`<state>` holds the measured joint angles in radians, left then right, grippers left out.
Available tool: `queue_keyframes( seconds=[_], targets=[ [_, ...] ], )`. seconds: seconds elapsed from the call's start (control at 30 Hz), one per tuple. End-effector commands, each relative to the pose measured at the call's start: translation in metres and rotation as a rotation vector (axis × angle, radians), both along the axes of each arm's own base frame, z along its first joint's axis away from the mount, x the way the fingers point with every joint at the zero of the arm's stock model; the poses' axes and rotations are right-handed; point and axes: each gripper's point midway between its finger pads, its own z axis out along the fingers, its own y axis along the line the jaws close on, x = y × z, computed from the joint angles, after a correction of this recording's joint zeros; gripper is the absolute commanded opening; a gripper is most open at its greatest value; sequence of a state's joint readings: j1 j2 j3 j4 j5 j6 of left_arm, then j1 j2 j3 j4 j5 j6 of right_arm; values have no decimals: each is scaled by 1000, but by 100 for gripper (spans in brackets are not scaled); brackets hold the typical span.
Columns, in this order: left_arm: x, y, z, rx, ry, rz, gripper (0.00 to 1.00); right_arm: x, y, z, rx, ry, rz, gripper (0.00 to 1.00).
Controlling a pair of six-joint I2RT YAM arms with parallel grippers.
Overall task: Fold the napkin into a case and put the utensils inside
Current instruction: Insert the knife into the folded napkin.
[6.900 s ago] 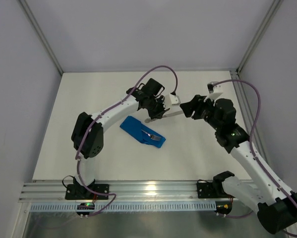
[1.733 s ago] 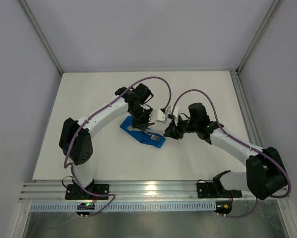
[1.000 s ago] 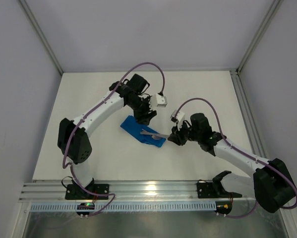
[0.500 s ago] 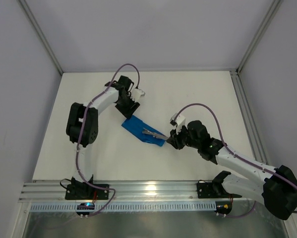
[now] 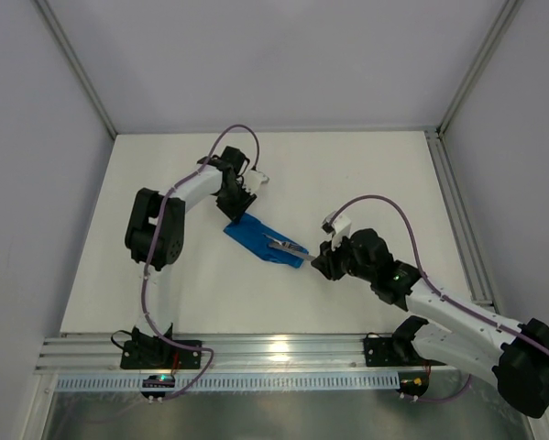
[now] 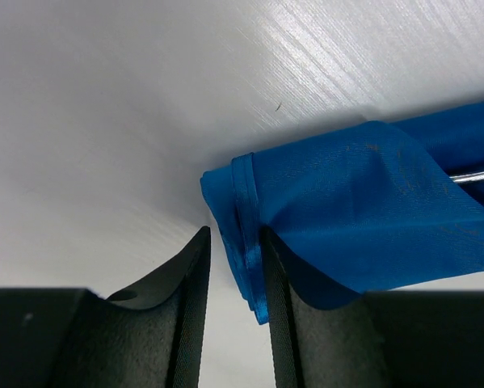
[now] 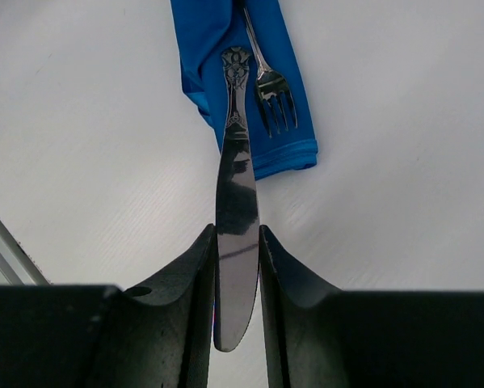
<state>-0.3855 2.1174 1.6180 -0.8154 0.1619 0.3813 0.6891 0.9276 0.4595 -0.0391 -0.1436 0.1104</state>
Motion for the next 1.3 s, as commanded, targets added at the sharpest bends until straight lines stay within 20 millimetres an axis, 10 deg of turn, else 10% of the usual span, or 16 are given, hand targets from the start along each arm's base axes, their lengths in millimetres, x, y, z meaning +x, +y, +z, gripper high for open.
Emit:
queue_keyframes(
  seconds=[0.0,1.27],
  targets=[
    [5,-5,9,-38,-42,-9,34,-4,5,0,30,12,1,4],
    [-5,-9,21,-82,-62,-96,32,47,104,-53,-188,117,79,4]
  ],
)
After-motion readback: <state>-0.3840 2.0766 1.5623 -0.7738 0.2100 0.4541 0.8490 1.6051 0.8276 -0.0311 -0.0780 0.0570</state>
